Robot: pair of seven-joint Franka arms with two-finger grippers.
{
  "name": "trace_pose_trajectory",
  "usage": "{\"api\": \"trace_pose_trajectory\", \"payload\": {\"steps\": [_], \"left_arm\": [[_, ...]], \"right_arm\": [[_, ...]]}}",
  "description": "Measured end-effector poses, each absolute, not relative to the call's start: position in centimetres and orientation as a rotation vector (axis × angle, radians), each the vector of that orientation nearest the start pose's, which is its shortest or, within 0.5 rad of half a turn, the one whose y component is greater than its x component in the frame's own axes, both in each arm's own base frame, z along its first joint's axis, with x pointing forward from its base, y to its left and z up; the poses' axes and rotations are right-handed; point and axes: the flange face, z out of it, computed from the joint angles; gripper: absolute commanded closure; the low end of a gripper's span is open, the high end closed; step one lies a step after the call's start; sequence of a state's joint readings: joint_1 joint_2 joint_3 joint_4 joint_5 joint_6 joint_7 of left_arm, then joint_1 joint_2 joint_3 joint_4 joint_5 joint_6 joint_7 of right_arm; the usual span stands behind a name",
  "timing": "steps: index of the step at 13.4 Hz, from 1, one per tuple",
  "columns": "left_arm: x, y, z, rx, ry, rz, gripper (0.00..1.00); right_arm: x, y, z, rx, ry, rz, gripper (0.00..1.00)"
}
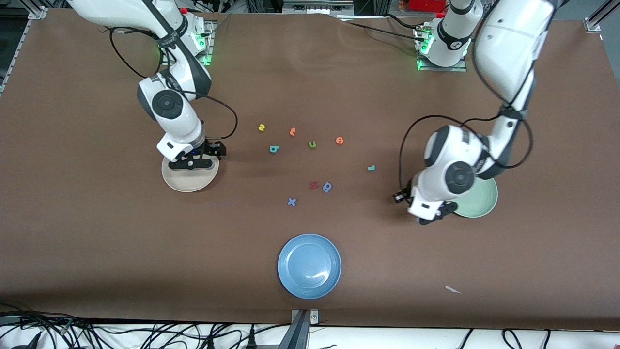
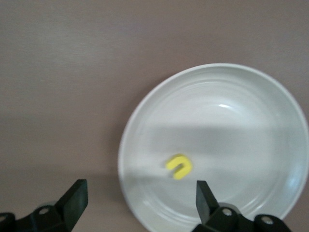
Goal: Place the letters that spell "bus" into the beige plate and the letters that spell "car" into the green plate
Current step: 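Drop the yellow u on the cream plate while the left gripper grasps the a, then drop the yellow a on the green plate while the right gripper reaches the z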
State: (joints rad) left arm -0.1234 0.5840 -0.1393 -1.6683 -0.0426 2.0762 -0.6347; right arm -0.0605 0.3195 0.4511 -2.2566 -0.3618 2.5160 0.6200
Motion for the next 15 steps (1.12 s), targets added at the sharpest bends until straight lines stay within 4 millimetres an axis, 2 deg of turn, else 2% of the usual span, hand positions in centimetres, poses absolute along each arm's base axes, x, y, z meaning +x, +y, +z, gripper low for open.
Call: {"api": "trace_pose_trajectory", "payload": {"steps": [2, 3, 6, 8, 9, 10, 13, 15], "left_arm": [[64.1, -10.8, 28.6, -3.097, -0.526, 0.405, 1.0], [64.0, -8.0, 29.1, -3.101, -0.475, 0.447, 1.0], [63.5, -0.7, 27.8, -3.082, -0.338, 0.497, 0.99], [63.0, 2.0, 26.1, -3.064, -0.282, 0.536, 0.96], [62.9, 2.8, 25.4, -3.066, -0.27, 0.553, 0.89], [62.8, 3.3, 24.7, -3.067, -0.267, 0.57, 0.76], [62.7, 3.1, 23.6, -3.068, -0.257, 0.594, 0.17], [62.9, 2.9, 24.0, -3.073, -0.252, 0.58, 0.01]], "right_arm": [[47.8, 24.5, 23.4, -3.192, -0.006, -0.054, 0.01], [46.9, 26.2, 23.3, -3.183, 0.028, -0.061, 0.01], [43.6, 31.2, 22.2, -3.147, 0.121, -0.061, 0.01], [41.6, 33.6, 21.2, -3.134, 0.166, -0.041, 0.01], [40.9, 34.4, 20.9, -3.128, 0.183, -0.034, 0.01], [40.3, 34.9, 20.5, -3.12, 0.194, -0.028, 0.01], [38.4, 35.0, 18.9, -3.093, 0.197, -0.006, 0.01], [37.3, 34.4, 18.0, -3.091, 0.193, 0.012, 0.01]]}}
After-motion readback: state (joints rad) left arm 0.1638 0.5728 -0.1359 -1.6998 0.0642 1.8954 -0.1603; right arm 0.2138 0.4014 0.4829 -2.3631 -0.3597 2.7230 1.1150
